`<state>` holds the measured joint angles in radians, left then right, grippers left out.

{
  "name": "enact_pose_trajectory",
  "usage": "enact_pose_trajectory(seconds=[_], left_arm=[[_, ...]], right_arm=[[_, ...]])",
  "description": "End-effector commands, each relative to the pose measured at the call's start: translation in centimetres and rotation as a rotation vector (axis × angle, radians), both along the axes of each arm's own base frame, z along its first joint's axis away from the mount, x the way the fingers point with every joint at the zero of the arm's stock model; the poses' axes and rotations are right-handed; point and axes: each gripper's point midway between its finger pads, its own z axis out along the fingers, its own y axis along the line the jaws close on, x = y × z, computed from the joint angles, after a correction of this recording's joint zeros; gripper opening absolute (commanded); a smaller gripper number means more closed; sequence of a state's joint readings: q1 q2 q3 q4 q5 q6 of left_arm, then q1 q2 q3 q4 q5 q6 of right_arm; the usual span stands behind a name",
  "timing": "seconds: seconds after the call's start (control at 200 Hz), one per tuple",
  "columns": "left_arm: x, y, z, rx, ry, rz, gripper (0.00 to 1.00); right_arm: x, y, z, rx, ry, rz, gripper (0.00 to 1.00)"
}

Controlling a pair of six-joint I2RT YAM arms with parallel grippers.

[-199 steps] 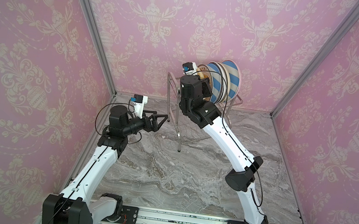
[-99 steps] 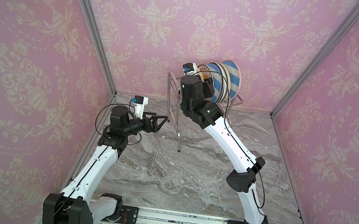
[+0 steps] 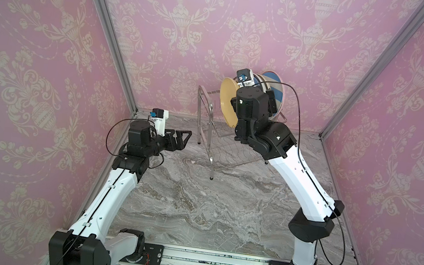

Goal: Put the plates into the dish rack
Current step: 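Open the right gripper and withdraw it from the rack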

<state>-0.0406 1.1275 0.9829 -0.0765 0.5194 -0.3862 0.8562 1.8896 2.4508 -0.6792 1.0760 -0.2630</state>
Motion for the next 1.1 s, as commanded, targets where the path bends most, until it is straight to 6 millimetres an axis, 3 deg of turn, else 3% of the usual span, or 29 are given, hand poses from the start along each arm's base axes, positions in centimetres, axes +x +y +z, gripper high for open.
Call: enact_pose_trajectory(seconds=[0.0, 0.105, 0.115, 0.175, 0.25, 0.33, 0.35, 0.38, 0.485, 0.64, 0.711, 0.956, 1.096], left_arm=[[0.0, 2.5, 1.2, 0.080, 0.000, 0.121, 0.99], [-0.9, 5.4, 1.0, 0.175, 0.012, 0.264, 0.99], [-1.1, 5.8, 1.0, 0.183, 0.010, 0.282, 0.99], [-1.8, 8.0, 0.4, 0.240, 0.004, 0.394, 0.99], [-2.5, 10.4, -1.1, 0.313, 0.000, 0.514, 0.99], [-2.7, 12.3, -4.2, 0.371, 0.025, 0.612, 0.99], [-2.8, 12.7, -5.2, 0.382, 0.032, 0.629, 0.99], [-2.9, 13.2, -6.9, 0.402, 0.048, 0.653, 0.99], [-4.0, 14.6, -11.8, 0.447, 0.071, 0.723, 0.99], [-5.1, 14.5, -14.5, 0.432, -0.004, 0.724, 0.99], [-5.5, 14.9, -15.6, 0.472, -0.006, 0.734, 0.99], [-6.0, 15.7, -17.3, 0.477, -0.098, 0.794, 0.99], [-4.2, 14.9, -19.5, 0.513, -0.039, 0.716, 0.99]], right_arm=[[-2.9, -2.7, 0.8, 0.125, -0.003, 0.049, 0.88], [-5.4, -6.5, -1.5, 0.206, 0.033, 0.077, 0.91], [-5.8, -7.4, -1.1, 0.231, 0.020, 0.072, 0.92], [-7.2, -10.4, -3.5, 0.278, 0.036, 0.071, 0.96], [-8.9, -14.3, -7.8, 0.336, 0.049, 0.033, 1.00], [-10.4, -18.6, -12.6, 0.380, 0.032, -0.068, 1.00], [-10.6, -19.4, -15.1, 0.376, 0.053, -0.096, 1.00], [-11.0, -20.3, -17.2, 0.386, 0.059, -0.117, 1.00], [-11.3, -21.1, -23.6, 0.372, 0.031, -0.098, 1.00], [-10.6, -22.5, -31.2, 0.349, -0.027, -0.112, 1.00], [-9.6, -23.3, -33.6, 0.401, -0.056, -0.103, 1.00], [-5.7, -24.0, -38.0, 0.385, 0.011, -0.077, 1.00], [-3.5, -23.7, -38.1, 0.399, 0.000, -0.037, 1.00]])
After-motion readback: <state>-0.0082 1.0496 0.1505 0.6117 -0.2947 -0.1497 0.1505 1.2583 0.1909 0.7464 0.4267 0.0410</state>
